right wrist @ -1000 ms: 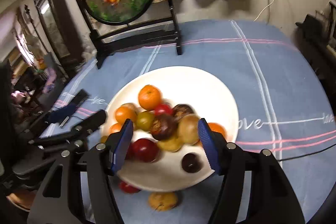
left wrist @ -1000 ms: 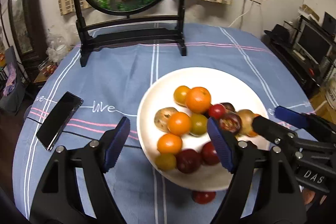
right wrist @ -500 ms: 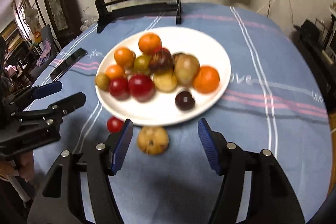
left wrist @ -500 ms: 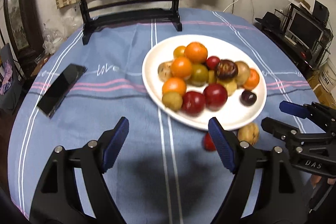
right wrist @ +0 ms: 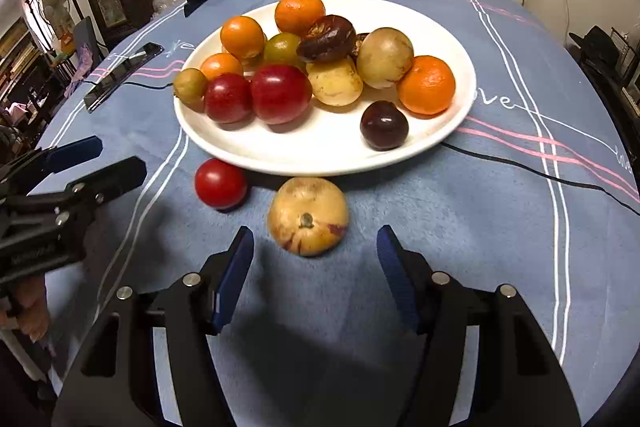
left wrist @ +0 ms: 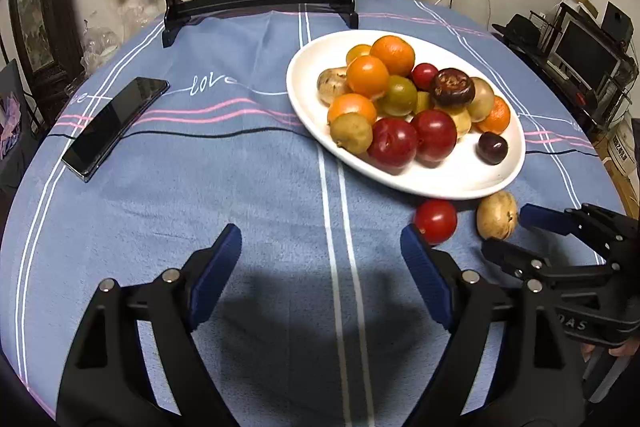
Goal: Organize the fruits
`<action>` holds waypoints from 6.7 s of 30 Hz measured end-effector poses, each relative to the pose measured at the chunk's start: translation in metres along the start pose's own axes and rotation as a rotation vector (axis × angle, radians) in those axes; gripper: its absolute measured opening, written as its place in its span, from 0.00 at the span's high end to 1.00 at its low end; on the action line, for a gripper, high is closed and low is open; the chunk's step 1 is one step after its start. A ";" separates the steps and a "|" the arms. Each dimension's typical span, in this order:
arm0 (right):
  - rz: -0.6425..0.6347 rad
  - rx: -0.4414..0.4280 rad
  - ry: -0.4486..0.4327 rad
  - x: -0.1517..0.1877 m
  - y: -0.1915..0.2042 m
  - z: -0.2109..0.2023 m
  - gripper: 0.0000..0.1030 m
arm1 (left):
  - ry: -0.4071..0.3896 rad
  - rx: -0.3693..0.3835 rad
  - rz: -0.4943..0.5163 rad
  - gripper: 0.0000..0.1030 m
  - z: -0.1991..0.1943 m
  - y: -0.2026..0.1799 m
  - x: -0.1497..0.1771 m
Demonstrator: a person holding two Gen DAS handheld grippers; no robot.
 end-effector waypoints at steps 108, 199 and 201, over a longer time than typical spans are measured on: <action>0.074 0.004 -0.206 -0.115 -0.063 0.007 0.57 | -0.042 0.004 0.009 0.47 0.058 -0.065 -0.114; 0.093 0.142 -0.204 0.049 -0.015 -0.075 0.34 | -0.107 -0.028 0.002 0.10 -0.065 -0.030 0.034; 0.091 0.144 -0.204 0.049 -0.015 -0.075 0.34 | -0.109 -0.032 0.000 0.10 -0.066 -0.030 0.035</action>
Point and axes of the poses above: each gripper's, at about its wrist camera, not at the fingertips, and z roughly the way its jaws point, y to its left, x to its underside, the point moved 3 cm from there along z, roughly the way its jaws point, and after that the axes turned 8 degrees about -z, right-handed, at the moved point
